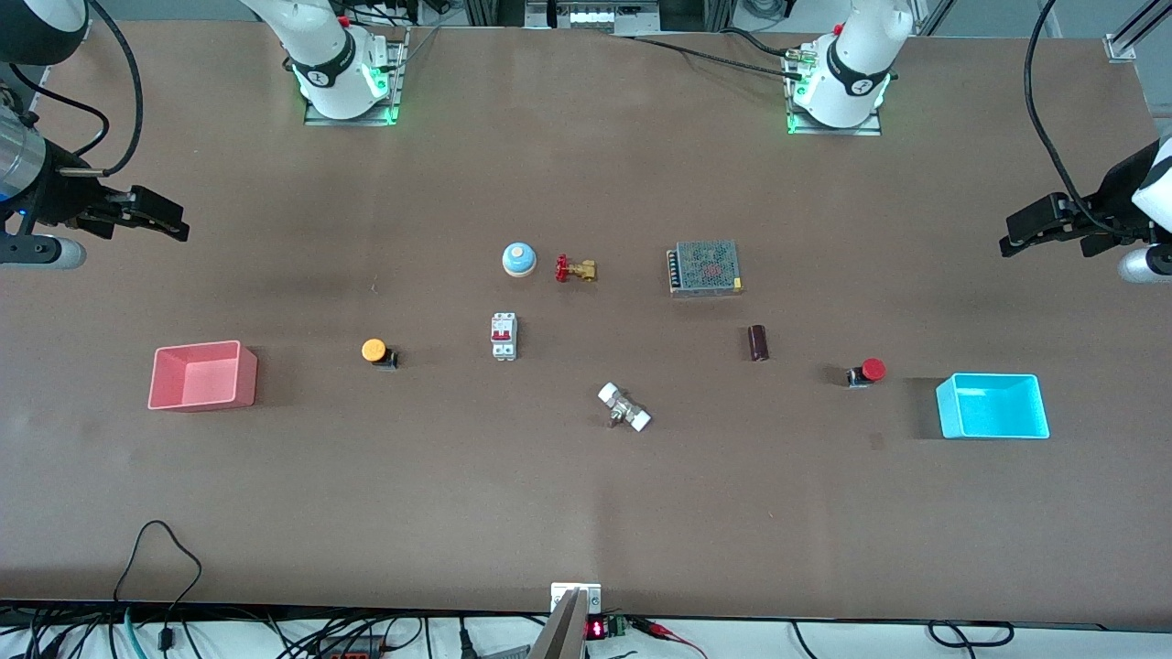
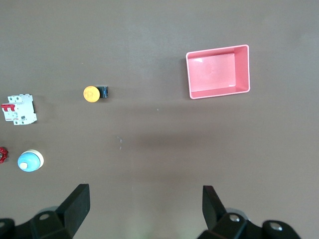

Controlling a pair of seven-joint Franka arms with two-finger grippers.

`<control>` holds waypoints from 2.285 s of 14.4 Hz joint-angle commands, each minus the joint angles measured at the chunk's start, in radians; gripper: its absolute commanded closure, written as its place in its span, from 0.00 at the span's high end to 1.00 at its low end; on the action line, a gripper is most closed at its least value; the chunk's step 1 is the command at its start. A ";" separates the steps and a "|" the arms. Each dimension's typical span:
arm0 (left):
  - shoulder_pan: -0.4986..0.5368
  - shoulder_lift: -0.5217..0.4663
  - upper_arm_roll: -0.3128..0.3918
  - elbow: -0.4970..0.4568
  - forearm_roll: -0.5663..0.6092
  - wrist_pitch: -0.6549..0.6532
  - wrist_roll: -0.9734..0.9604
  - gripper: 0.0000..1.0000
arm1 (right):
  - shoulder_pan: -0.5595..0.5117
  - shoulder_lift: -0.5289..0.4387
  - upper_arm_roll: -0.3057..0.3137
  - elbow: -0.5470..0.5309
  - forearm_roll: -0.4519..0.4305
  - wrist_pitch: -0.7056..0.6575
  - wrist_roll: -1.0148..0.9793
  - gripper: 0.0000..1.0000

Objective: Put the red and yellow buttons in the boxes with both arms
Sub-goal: 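Reach the right gripper to the yellow button while the left gripper reaches the red button, then lower and close the right gripper on the yellow button while the left grasps red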

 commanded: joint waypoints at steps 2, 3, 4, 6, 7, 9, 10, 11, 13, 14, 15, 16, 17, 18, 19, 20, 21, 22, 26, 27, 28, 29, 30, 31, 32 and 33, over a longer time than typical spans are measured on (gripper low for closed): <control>0.006 -0.033 -0.006 -0.034 0.015 0.012 -0.007 1.00 | 0.004 0.003 -0.007 0.009 0.016 -0.013 0.002 1.00; 0.006 -0.031 -0.006 -0.032 0.017 0.012 -0.005 1.00 | 0.005 0.003 -0.007 0.009 0.016 -0.011 0.002 1.00; 0.004 -0.028 -0.006 -0.032 0.017 0.012 -0.005 1.00 | 0.004 0.006 -0.007 0.009 0.015 -0.008 0.002 1.00; 0.004 -0.010 -0.006 -0.032 0.018 0.012 -0.005 1.00 | 0.005 0.020 -0.007 0.009 0.015 -0.008 0.002 1.00; 0.004 0.002 -0.006 -0.030 0.018 0.014 -0.005 1.00 | 0.005 0.047 -0.007 0.009 0.015 -0.007 -0.001 1.00; -0.004 0.051 -0.006 -0.030 0.018 0.015 -0.005 1.00 | 0.022 0.086 -0.004 0.009 0.012 -0.007 -0.013 1.00; -0.005 0.088 -0.006 -0.029 0.020 0.028 -0.008 1.00 | 0.045 0.110 -0.004 0.006 0.018 -0.007 -0.013 1.00; -0.008 0.123 -0.006 -0.029 0.020 0.049 -0.008 1.00 | 0.063 0.136 -0.004 0.000 0.016 0.008 -0.011 1.00; -0.028 0.185 -0.006 -0.027 0.020 0.071 -0.008 1.00 | 0.093 0.160 -0.004 -0.049 0.018 0.141 0.008 1.00; -0.031 0.208 -0.006 -0.027 0.020 0.086 -0.008 1.00 | 0.097 0.158 -0.004 -0.104 0.019 0.228 0.013 1.00; -0.028 0.244 -0.006 -0.027 0.018 0.115 -0.004 1.00 | 0.102 0.154 -0.004 -0.177 0.019 0.333 0.037 1.00; -0.031 0.268 -0.006 -0.032 0.018 0.145 -0.001 1.00 | 0.106 0.155 -0.004 -0.223 0.021 0.402 0.088 1.00; -0.036 0.288 -0.006 -0.043 0.017 0.178 -0.001 1.00 | 0.119 0.169 -0.004 -0.253 0.019 0.459 0.141 1.00; -0.036 0.312 -0.006 -0.044 0.017 0.202 -0.001 1.00 | 0.142 0.181 -0.004 -0.265 0.019 0.496 0.169 1.00; -0.036 0.337 -0.006 -0.047 0.014 0.230 -0.002 1.00 | 0.149 0.198 -0.004 -0.265 0.019 0.516 0.205 1.00; -0.033 0.358 -0.006 -0.059 0.006 0.264 0.001 1.00 | 0.157 0.219 -0.004 -0.261 0.018 0.534 0.220 1.00; -0.027 0.380 -0.006 -0.070 0.001 0.290 -0.001 1.00 | 0.159 0.245 0.003 -0.259 0.018 0.562 0.226 1.00; -0.025 0.401 -0.006 -0.073 -0.009 0.305 0.001 1.00 | 0.153 0.267 0.025 -0.261 0.018 0.585 0.226 1.00; -0.025 0.479 -0.006 -0.145 -0.019 0.434 0.004 1.00 | 0.153 0.348 0.093 -0.265 0.004 0.694 0.225 1.00; -0.024 0.481 -0.006 -0.186 -0.019 0.492 0.004 1.00 | 0.154 0.359 0.095 -0.267 0.002 0.712 0.225 1.00; -0.024 0.483 -0.006 -0.205 -0.019 0.520 0.004 1.00 | 0.154 0.371 0.095 -0.268 0.002 0.720 0.223 1.00; -0.022 0.490 -0.006 -0.208 -0.019 0.532 0.004 1.00 | 0.154 0.385 0.095 -0.268 0.001 0.728 0.226 1.00; -0.022 0.501 -0.006 -0.207 -0.019 0.544 0.004 1.00 | 0.154 0.394 0.096 -0.273 -0.001 0.761 0.220 1.00; -0.021 0.509 -0.006 -0.211 -0.019 0.555 0.004 1.00 | 0.151 0.400 0.095 -0.291 -0.001 0.800 0.214 1.00; -0.022 0.515 -0.006 -0.216 -0.019 0.558 0.004 1.00 | 0.149 0.413 0.095 -0.296 -0.001 0.824 0.214 1.00; -0.022 0.518 -0.006 -0.231 -0.019 0.561 0.004 1.00 | 0.143 0.425 0.096 -0.296 -0.001 0.837 0.214 1.00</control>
